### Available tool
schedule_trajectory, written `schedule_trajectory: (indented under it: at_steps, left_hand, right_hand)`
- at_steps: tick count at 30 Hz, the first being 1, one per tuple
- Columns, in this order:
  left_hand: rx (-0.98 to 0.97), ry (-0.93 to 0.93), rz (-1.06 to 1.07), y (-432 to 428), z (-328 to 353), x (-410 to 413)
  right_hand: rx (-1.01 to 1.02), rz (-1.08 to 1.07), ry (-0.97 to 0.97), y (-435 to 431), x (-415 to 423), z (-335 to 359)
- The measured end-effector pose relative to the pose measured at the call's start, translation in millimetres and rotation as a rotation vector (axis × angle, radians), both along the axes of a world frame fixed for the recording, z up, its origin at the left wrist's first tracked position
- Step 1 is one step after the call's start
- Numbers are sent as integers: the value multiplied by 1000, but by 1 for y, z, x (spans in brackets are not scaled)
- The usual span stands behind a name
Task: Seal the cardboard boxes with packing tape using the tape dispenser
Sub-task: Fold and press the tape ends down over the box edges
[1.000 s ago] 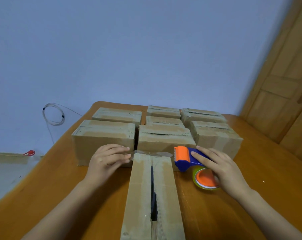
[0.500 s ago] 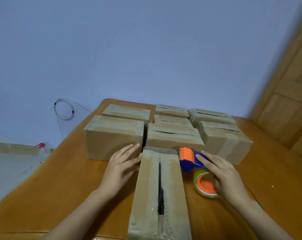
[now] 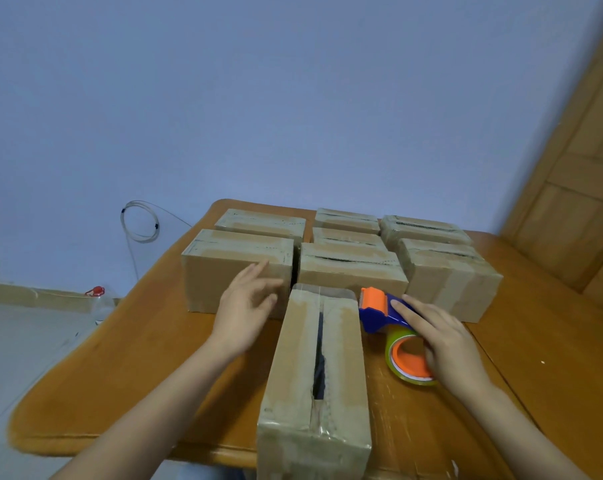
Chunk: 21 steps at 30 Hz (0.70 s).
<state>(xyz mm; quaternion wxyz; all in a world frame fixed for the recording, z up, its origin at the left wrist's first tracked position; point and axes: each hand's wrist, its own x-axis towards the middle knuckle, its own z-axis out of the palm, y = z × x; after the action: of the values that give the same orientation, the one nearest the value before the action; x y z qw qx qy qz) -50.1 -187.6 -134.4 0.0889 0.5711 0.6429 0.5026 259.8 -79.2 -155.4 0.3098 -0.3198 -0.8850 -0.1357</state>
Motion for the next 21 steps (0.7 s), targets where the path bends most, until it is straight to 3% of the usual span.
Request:
schedule_trajectory:
  at_steps: [4,11,21]
  left_hand:
    - [-121,53,-19,-17,60,30]
    - [-684,656,-74,-26,79,113]
    - [-593,813,-56,-33,65,78]
  right_hand:
    - [-6,-30,34,-7,-2,-5]
    - [-57,-65,136,-22,-14,-17]
    - [-61,-69,177,-48,-32,-31]
